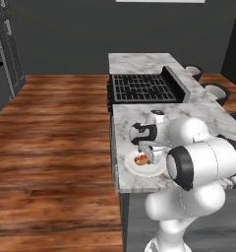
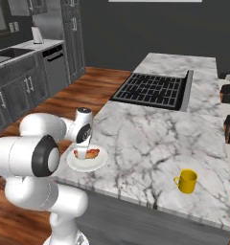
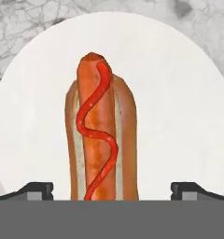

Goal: Pick the hot dog from the counter and place it in the microwave.

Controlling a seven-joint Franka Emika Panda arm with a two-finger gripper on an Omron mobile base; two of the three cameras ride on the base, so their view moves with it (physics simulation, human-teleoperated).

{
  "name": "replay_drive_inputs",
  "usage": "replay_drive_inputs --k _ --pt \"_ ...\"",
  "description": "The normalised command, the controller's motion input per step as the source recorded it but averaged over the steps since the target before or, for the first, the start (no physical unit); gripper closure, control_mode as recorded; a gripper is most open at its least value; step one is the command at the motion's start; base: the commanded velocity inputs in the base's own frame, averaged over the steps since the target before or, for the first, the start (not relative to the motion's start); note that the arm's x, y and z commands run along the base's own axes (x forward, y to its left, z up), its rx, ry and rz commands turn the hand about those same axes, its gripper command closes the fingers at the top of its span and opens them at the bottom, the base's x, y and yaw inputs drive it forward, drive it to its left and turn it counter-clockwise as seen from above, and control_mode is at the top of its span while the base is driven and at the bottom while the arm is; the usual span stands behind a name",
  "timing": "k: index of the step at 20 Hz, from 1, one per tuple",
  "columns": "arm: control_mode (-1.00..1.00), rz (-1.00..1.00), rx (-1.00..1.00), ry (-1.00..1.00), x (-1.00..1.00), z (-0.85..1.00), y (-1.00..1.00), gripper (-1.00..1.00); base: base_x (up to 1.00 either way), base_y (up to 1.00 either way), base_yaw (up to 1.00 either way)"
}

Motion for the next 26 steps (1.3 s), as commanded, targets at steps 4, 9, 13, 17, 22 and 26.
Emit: replay_drive_inputs --k 4,9,13,17,22,26 --pt "-1.0 -0.08 0.0 0.0 0.32 -0.2 0.08 -1.0 0.0 0.0 0.0" --pt "-1.0 -0.06 0.0 0.0 0.2 -0.29 0.0 -1.0 0.0 0.0 0.0" --pt "-1.0 -0.05 0.0 0.0 0.19 -0.32 0.0 -1.0 0.0 0.0 0.0" --pt "-1.0 -0.03 0.0 0.0 0.18 -0.3 0.0 -1.0 0.0 0.0 0.0" --pt "-1.0 -0.03 0.0 0.0 0.01 -0.33 0.0 1.0 0.0 0.0 0.0" --pt "-1.0 -0.01 0.0 0.0 -0.19 -0.22 -0.03 1.0 0.0 0.0 0.0"
